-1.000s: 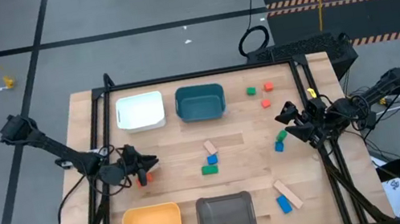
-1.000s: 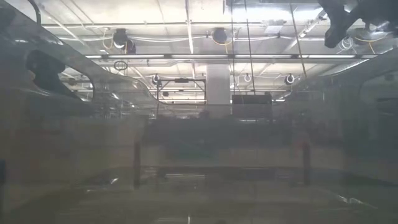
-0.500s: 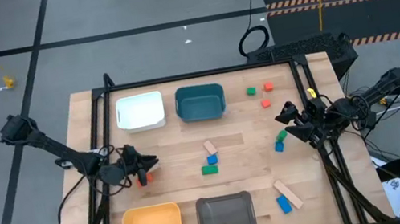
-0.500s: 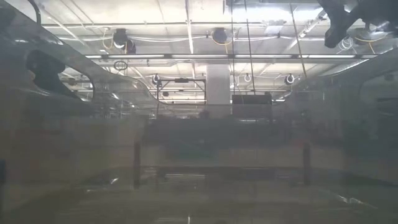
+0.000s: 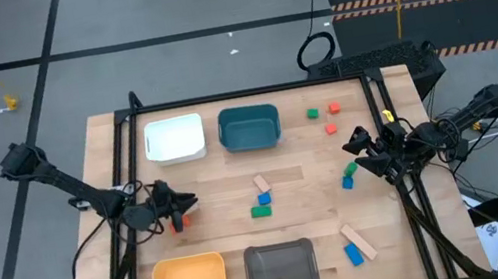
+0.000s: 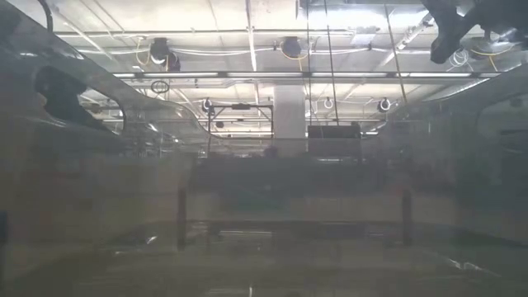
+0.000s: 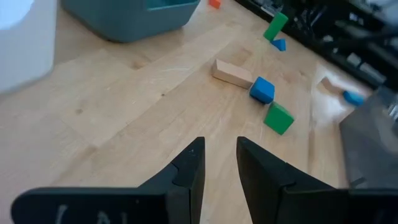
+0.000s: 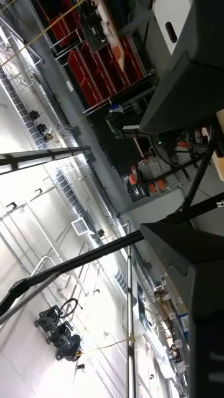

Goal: Sort & place blocks by color
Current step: Put the top left brown block into the blue bin

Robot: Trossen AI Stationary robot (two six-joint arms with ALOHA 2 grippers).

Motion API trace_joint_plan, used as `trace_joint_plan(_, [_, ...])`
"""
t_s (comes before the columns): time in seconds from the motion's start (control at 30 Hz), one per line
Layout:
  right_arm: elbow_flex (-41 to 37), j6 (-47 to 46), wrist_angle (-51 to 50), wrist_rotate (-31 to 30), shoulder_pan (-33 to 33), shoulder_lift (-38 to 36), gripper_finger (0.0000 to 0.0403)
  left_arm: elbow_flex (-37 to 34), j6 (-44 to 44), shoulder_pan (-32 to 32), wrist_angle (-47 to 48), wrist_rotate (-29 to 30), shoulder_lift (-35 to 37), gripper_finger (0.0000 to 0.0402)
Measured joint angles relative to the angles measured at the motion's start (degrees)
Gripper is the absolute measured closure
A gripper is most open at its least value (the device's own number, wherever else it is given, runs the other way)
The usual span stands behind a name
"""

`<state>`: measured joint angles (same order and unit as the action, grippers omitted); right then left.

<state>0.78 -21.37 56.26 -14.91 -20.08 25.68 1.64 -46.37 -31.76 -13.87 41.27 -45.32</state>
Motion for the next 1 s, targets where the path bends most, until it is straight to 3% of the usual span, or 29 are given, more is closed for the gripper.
trace_joint_plan(0.17, [0.0, 0.0, 0.0, 0.0, 0.0, 0.0, 0.0161, 0.0, 4.9, 1.1, -2.6, 1.2, 0.0, 0.0309])
trace_joint_plan(0.4, [0.0, 0.0, 0.0, 0.0, 0.0, 0.0, 0.0161, 0.0, 9.0, 3.2, -14.7, 1.0, 0.0, 0.0309])
trace_joint_plan(0.7, [0.0, 0.0, 0.0, 0.0, 0.0, 0.0, 0.0161, 0.0, 11.7, 3.6, -23.4, -4.8, 0.0, 0.0309])
trace_joint_plan(1.0, [0.0, 0.0, 0.0, 0.0, 0.0, 0.0, 0.0161, 0.0, 2.6, 3.0, -24.2, -5.4, 0.0, 0.0309])
